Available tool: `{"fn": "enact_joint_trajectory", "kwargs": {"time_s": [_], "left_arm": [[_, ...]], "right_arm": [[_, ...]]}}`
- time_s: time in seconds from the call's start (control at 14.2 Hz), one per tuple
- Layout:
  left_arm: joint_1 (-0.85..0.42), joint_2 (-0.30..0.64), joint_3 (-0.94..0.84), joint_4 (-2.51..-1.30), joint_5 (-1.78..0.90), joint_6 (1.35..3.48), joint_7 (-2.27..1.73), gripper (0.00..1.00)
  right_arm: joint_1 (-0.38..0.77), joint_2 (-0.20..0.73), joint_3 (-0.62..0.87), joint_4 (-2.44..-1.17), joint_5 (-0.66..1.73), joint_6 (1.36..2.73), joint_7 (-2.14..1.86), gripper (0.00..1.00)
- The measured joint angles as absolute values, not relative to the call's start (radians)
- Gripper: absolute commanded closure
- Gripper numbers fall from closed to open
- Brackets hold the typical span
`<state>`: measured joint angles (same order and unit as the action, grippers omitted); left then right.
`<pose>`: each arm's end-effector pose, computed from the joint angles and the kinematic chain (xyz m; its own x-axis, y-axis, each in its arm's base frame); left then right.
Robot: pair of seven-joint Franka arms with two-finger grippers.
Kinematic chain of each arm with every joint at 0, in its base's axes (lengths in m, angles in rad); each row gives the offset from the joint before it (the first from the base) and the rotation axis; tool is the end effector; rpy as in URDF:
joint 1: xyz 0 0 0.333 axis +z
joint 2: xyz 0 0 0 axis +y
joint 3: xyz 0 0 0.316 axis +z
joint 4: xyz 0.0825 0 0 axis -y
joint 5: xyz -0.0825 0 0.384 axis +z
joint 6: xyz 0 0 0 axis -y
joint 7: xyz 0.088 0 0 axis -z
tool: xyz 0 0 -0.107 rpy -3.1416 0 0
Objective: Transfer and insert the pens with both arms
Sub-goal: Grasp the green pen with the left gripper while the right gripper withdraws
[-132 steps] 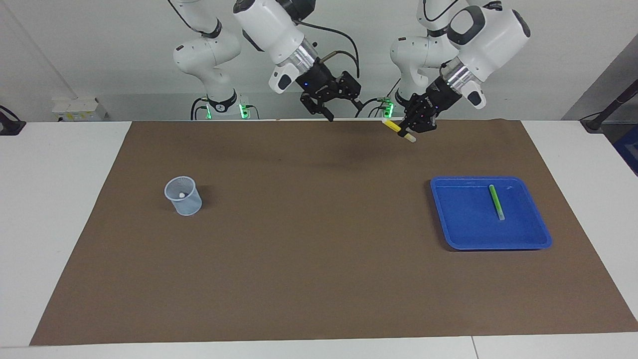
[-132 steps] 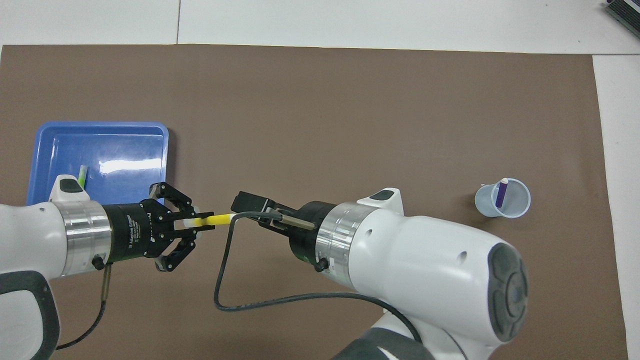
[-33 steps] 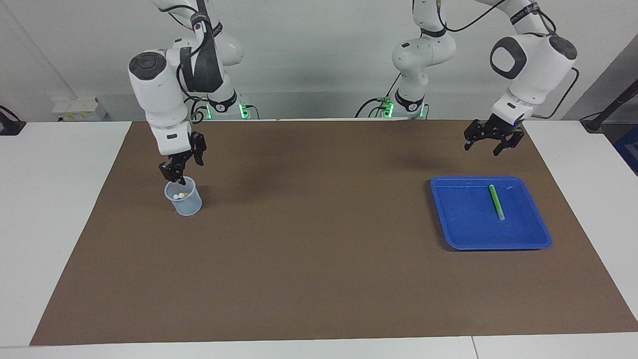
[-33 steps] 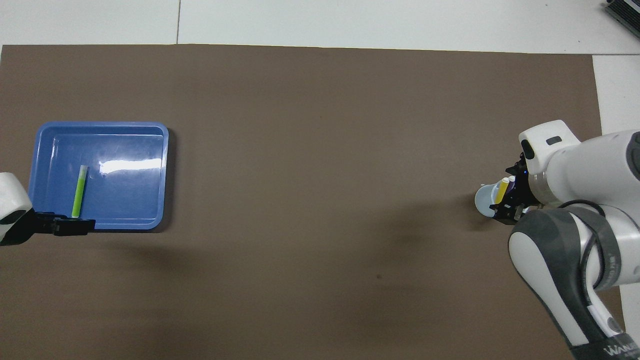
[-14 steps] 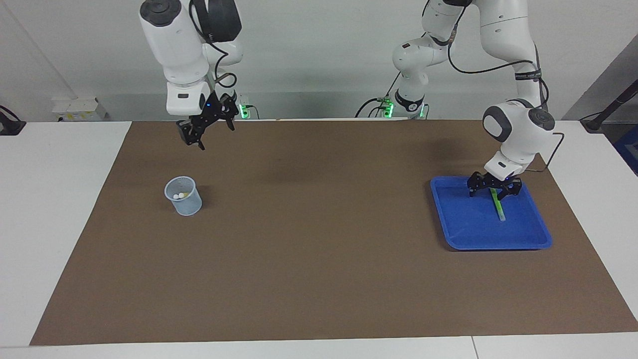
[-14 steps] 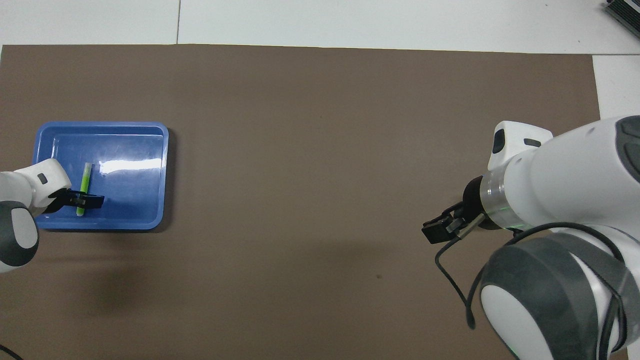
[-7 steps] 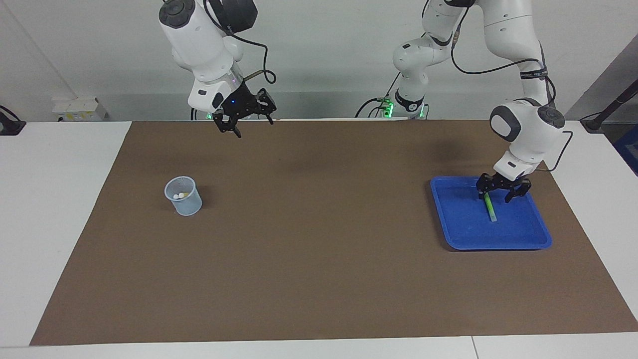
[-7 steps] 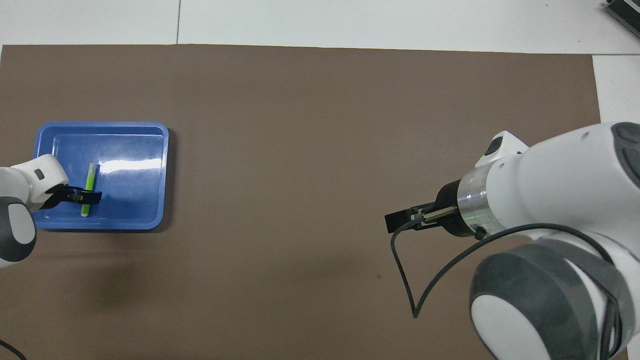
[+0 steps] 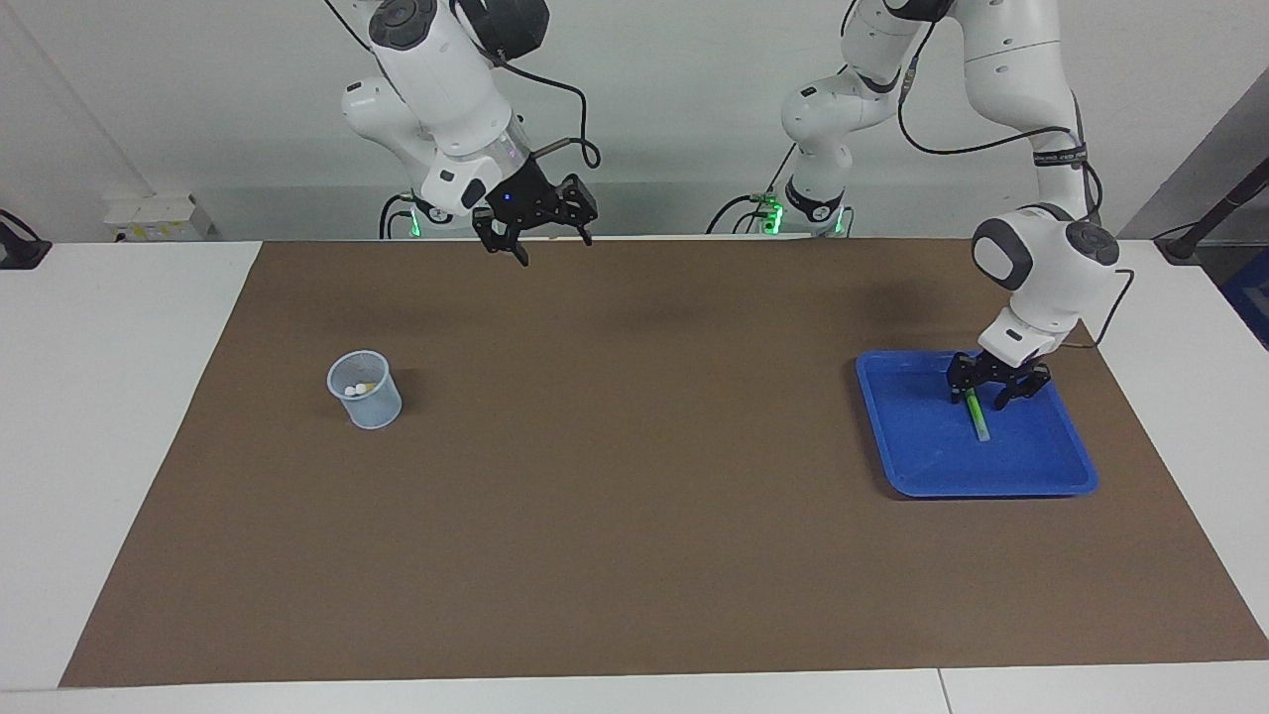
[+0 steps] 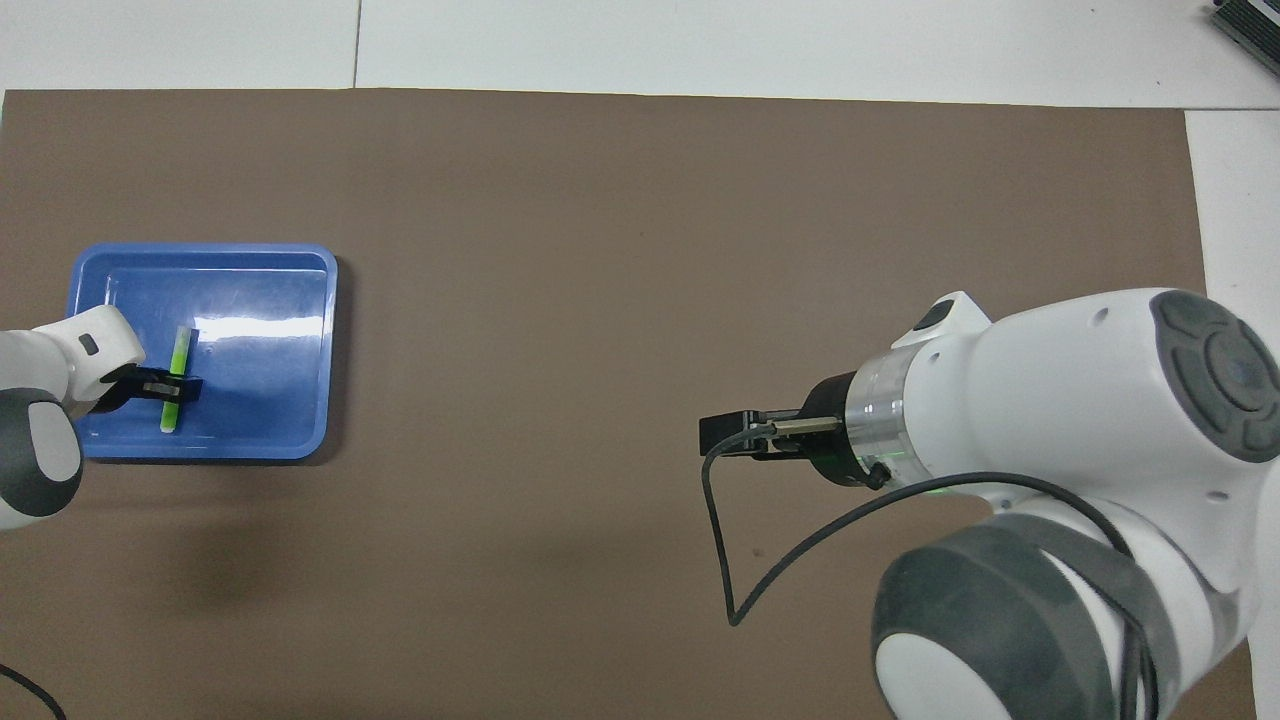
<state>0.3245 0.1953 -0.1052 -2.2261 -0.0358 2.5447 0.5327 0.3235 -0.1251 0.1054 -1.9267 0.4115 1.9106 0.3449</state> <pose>0.5445 0.1222 0.2980 0.9522 -0.2773 0.1283 -0.2765 -0.9607 -0.0246 0.4743 0.2511 0.5576 0.9985 -0.0237 -0.0497 -0.0409 -0.9228 -0.3830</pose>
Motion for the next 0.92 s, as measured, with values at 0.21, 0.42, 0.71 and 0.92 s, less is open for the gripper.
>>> {"fn": "enact_joint_trajectory", "kwargs": {"time_s": [0.21, 0.42, 0.71, 0.92], "left_arm": [[0.322, 0.2, -0.107, -2.215, -0.036, 2.549, 0.533, 0.51], [0.319, 0.216, -0.111, -2.19, -0.036, 2.556, 0.533, 0.47], [0.307, 0.227, -0.116, -2.171, -0.036, 2.556, 0.533, 0.59], [0.305, 0.242, -0.115, -2.162, -0.036, 2.563, 0.531, 0.68]], "right_arm": [[0.368, -0.125, 0.106, -1.939, 0.417, 1.964, 0.438, 0.0], [0.37, -0.125, 0.104, -1.941, 0.419, 1.967, 0.449, 0.0], [0.369, -0.126, 0.103, -1.945, 0.46, 1.972, 0.508, 0.0], [0.369, -0.126, 0.103, -1.946, 0.461, 1.976, 0.522, 0.0]]}}
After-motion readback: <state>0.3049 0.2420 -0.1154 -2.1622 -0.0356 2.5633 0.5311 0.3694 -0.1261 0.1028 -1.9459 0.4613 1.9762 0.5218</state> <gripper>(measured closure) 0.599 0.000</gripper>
